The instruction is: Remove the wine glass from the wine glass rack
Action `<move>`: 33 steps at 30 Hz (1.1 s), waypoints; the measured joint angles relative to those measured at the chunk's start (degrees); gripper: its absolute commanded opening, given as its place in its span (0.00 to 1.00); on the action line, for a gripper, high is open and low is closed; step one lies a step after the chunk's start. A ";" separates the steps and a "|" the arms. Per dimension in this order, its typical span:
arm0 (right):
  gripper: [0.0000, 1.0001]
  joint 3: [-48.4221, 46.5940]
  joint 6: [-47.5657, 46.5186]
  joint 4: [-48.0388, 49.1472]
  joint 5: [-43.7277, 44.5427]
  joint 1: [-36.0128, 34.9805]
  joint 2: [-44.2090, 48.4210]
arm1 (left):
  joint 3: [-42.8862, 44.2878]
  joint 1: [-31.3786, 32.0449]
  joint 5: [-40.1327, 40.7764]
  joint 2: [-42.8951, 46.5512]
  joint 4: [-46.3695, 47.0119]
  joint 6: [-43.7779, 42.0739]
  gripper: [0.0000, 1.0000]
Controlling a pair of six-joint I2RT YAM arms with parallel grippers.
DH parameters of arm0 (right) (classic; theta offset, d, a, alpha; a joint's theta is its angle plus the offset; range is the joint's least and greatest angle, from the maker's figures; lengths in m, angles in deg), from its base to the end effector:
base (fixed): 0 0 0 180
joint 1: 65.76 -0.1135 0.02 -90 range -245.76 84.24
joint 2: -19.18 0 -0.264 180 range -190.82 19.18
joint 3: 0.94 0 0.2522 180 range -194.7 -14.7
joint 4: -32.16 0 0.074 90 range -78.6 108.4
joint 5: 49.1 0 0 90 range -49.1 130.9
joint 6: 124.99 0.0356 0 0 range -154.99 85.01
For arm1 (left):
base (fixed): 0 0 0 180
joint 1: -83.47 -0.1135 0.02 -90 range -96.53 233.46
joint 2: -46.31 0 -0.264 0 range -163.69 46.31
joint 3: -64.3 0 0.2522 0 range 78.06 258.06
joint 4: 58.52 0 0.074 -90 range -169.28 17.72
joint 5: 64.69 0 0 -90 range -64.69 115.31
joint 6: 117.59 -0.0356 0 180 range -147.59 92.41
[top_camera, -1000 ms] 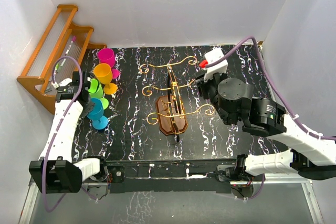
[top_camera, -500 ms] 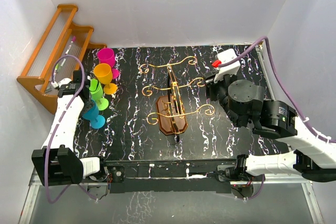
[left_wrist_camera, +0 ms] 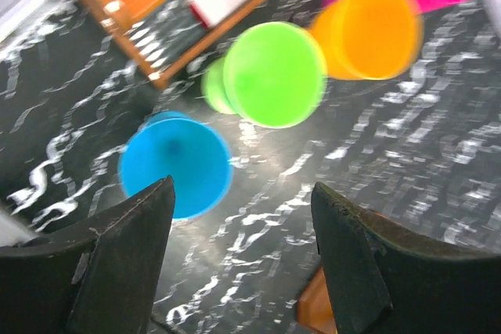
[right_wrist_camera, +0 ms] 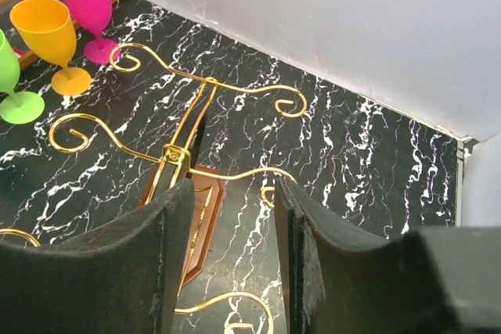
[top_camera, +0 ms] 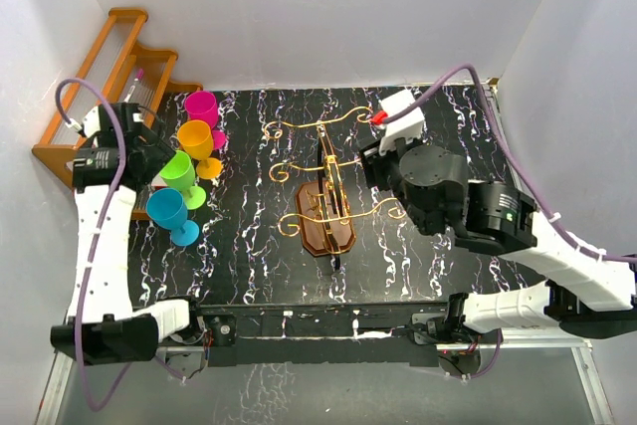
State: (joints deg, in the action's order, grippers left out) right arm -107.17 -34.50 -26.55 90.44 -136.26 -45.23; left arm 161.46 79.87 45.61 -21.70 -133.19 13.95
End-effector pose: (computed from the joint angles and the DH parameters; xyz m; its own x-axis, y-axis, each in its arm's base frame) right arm 0.0879 0.1671 0.4916 -0.1001 -0.2661 -0.9587 -0.3678 0.9052 -0.2129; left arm 0.2154 0.0259 0.4045 -0.3331 -0.6441 -0.6886 -0.6979 0.6595 -0.2794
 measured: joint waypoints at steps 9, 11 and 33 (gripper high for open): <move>0.52 -4.50 2.69 -0.33 -13.31 11.17 -7.76 | -1.70 -0.04 -26.53 10.51 22.14 2.23 0.54; 0.52 -6.91 4.20 -0.37 -20.74 21.77 -11.08 | 0.31 0.13 -31.69 8.31 26.05 2.60 0.54; 0.84 12.15 26.62 1.55 -61.29 74.36 -9.20 | 9.75 11.52 -23.87 -12.17 14.19 -13.46 0.58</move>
State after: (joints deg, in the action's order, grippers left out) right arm -95.01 -7.87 -25.00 29.15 -61.90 -54.43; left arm 171.21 91.39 21.74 -33.87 -119.00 0.48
